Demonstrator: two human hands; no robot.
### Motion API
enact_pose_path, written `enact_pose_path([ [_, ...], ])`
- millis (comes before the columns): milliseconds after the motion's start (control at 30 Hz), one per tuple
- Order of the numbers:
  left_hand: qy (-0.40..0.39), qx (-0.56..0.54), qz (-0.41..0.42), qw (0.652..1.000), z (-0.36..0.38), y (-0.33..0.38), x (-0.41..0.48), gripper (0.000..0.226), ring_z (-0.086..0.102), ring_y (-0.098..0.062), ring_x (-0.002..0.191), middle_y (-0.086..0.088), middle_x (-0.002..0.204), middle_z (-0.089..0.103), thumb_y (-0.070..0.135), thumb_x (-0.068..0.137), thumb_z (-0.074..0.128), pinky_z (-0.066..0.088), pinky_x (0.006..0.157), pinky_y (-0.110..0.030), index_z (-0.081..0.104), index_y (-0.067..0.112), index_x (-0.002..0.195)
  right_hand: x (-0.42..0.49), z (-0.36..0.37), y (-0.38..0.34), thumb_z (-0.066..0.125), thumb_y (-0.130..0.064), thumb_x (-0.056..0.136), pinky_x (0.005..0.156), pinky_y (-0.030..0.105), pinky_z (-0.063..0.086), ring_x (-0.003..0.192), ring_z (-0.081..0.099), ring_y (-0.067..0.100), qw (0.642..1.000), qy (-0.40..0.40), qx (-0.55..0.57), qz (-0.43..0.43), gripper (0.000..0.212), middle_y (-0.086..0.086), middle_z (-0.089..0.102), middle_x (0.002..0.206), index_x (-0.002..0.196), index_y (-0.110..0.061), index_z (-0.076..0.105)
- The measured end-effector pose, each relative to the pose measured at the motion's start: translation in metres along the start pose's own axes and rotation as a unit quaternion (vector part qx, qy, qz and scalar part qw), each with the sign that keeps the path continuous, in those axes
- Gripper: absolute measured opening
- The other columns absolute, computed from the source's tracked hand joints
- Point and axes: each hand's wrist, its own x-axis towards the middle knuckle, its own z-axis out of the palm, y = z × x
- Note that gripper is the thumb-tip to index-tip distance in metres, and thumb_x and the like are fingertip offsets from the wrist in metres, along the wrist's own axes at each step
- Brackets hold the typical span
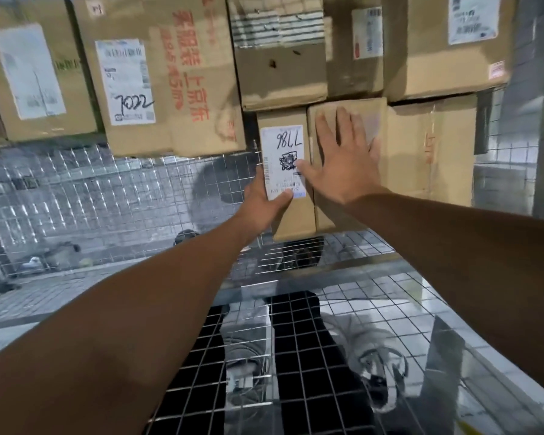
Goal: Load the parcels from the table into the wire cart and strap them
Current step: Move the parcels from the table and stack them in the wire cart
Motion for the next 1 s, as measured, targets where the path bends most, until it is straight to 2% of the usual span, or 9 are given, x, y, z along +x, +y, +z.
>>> enact_pose_path([
  [133,0.02,0.029,-0.049,0.998,-0.018,0.03,-0.05,0.099,0.029,-0.032,0.155,-0.008,0.171,0.023,0.049,0.094,0.072,0.03,0.124,-0.053,0.012,0.02,0.167,-0.028,-0.043,0.001,0.039,-0.07,0.097,0.123,0.066,0.003,0.16,-0.009,0.029,0.999,-0.054,-0.003,0.005,0.086,0.003,-0.008,0.174,0.164,-0.037,-0.004],
  [300,0.02,0.127,0.017,0.991,-0.051,0.101,-0.166,0.085,0.038,-0.027,0.15,-0.004,0.167,0.035,0.056,0.095,0.065,0.034,0.116,-0.036,0.028,0.023,0.164,-0.113,-0.16,-0.009,0.044,-0.065,0.097,0.124,0.062,0.008,0.159,0.003,0.027,0.997,-0.047,0.036,0.059,0.081,0.004,0.006,0.173,0.164,-0.033,0.013],
  [433,0.007,0.186,0.147,0.971,-0.065,0.178,-0.263,0.076,0.046,-0.014,0.135,-0.004,0.16,0.043,0.06,0.095,0.062,0.034,0.107,-0.028,0.041,0.023,0.158,-0.21,-0.249,-0.026,0.048,-0.063,0.096,0.123,0.058,0.017,0.155,0.02,0.029,0.984,0.08,0.104,0.12,0.075,0.011,0.025,0.167,0.16,-0.029,0.03],
  [533,-0.037,0.262,0.245,0.933,-0.061,0.222,-0.328,0.079,0.05,-0.03,0.137,-0.018,0.15,0.052,0.068,0.092,0.06,0.04,0.113,-0.05,0.051,0.013,0.149,-0.297,-0.289,-0.044,0.05,-0.062,0.098,0.121,0.054,0.024,0.152,0.028,0.029,0.946,0.195,0.174,0.191,0.071,0.01,0.034,0.163,0.158,-0.027,0.037],
  [667,-0.098,0.335,0.359,0.866,-0.019,0.243,-0.431,0.066,0.035,-0.02,0.149,0.0,0.161,0.041,0.053,0.099,0.06,0.03,0.122,-0.046,0.044,0.024,0.156,-0.463,-0.292,-0.071,0.059,-0.052,0.098,0.121,0.049,0.025,0.151,0.032,0.031,0.821,0.348,0.308,0.332,0.066,0.014,0.041,0.16,0.155,-0.022,0.045],
  [800,-0.263,0.398,0.402,0.781,0.053,0.196,-0.53,0.06,0.052,-0.018,0.133,-0.006,0.143,0.057,0.056,0.096,0.06,0.042,0.11,-0.049,0.058,0.016,0.14,-0.648,-0.232,-0.119,0.055,-0.054,0.094,0.126,0.051,0.016,0.157,0.022,0.031,0.676,0.407,0.361,0.497,0.07,0.011,0.035,0.165,0.156,-0.022,0.044],
  [867,-0.347,0.448,0.402,0.719,0.089,0.153,-0.581,0.072,0.047,-0.026,0.141,-0.007,0.151,0.053,0.058,0.087,0.058,0.036,0.118,-0.048,0.054,0.017,0.146,-0.736,-0.193,-0.144,0.054,-0.054,0.098,0.127,0.051,0.014,0.158,0.017,0.029,0.6,0.424,0.353,0.58,0.069,0.01,0.03,0.167,0.157,-0.021,0.04],
  [900,-0.388,0.47,0.407,0.68,0.104,0.126,-0.608,0.073,0.044,-0.021,0.143,0.0,0.153,0.05,0.06,0.086,0.057,0.034,0.119,-0.043,0.052,0.022,0.148,-0.778,-0.173,-0.161,0.056,-0.051,0.1,0.127,0.049,0.012,0.158,0.016,0.029,0.559,0.425,0.35,0.62,0.068,0.009,0.028,0.168,0.158,-0.021,0.038],
  [1000,-0.509,0.522,0.399,0.556,0.131,0.034,-0.686,0.067,0.047,-0.01,0.131,0.013,0.15,0.045,0.071,0.086,0.052,0.04,0.107,-0.039,0.048,0.04,0.145,-0.887,-0.114,-0.224,0.058,-0.046,0.102,0.127,0.047,0.01,0.158,0.014,0.028,0.42,0.439,0.338,0.719,0.066,0.01,0.028,0.168,0.159,-0.019,0.037],
])
